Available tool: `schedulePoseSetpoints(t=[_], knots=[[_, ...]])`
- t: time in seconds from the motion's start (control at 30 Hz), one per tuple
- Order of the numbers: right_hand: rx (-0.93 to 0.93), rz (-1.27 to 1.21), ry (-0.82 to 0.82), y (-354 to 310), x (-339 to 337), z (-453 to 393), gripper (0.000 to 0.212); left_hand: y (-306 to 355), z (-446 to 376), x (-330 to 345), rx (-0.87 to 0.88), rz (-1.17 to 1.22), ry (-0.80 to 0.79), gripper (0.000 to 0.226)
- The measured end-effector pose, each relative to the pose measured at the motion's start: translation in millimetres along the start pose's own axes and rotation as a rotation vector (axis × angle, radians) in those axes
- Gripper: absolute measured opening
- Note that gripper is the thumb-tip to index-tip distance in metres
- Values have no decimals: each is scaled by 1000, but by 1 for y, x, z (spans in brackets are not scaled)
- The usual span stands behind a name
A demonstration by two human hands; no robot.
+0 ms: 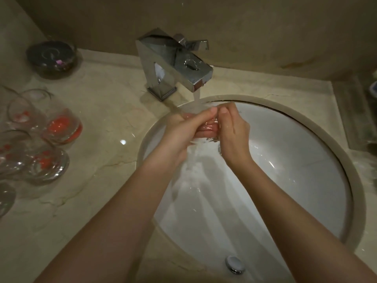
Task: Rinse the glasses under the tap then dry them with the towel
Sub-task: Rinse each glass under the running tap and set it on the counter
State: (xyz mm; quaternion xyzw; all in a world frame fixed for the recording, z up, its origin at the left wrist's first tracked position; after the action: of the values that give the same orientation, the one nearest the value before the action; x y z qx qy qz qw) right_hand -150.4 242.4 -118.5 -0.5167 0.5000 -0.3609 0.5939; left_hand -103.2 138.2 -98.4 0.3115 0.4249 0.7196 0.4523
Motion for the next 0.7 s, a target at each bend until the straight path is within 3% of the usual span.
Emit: schedulePoseSetpoints(t=[0.1,0.13,0.17,0.23,0.3,0.4,0.47,0.5,0.63,0.7], knots=[[818,-365,-65,-10,-1,-7,58,-7,0,-1,310,-442,115,25],[984,-516,-96,-14,0,-6,63,-10,-2,-1,399,-579,110,26],[1036,-572,-101,-15,1,-6,61,-13,-3,-1,433,-630,96,33],[930,-499,-39,-10,5,-7,42,-10,-3,-1,395,-610,140,49],[632,-277,82,-2,12,-8,28,-3,-6,-3,242,-388,170,47],[85,-1,178,0,19,-1,21,-3,-9,-5,-64,-60,101,35],[-23,3,140,1,18,3,22,-6,-9,-5,-68,-22,94,33],[32,-19,123,3,17,1,24,-9,-11,-4,-18,9,110,32],[652,-151,-107,6,15,-19,43,-17,-11,-8,163,-89,172,25],[717,-218,-159,5,16,-24,45,-18,-11,-12,209,-68,150,19]])
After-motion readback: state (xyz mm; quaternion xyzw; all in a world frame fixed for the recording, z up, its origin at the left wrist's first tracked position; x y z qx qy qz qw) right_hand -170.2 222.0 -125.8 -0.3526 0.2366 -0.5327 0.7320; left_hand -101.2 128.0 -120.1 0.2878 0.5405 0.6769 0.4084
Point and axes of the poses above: each hand's wrist, its own z-axis away from the middle knuckle, its own x-axis out of the palm, y = z × x, the point moved 2 cm from there along -z, towards the middle knuckle, and after that the axes turned 7 degrees about -z, right-handed, at the moved point
